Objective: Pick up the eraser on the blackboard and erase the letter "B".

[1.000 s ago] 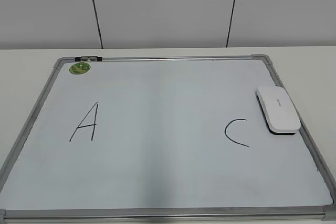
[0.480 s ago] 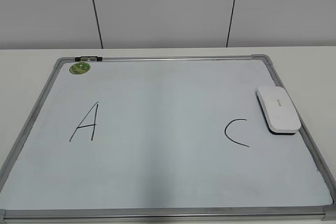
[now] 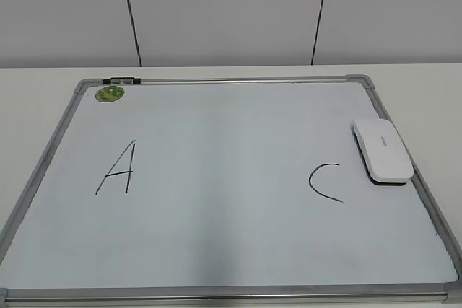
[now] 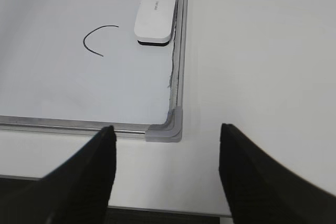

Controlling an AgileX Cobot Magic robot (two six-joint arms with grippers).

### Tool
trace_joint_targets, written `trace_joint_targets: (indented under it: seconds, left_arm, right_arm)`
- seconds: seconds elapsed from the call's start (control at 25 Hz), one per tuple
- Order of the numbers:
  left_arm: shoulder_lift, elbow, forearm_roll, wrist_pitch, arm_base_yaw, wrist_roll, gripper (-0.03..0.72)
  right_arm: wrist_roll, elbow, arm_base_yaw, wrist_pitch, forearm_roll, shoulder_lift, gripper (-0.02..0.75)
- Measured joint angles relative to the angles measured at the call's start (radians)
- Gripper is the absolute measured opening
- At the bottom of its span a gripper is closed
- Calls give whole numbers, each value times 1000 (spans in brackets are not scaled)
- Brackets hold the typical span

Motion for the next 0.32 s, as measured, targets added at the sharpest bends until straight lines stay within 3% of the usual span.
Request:
trace_joint_targets:
  seconds: [0.32]
  left_arm:
    - [0,0,0,0,0,0,473]
  right_arm:
    - [0,0,0,0,0,0,461]
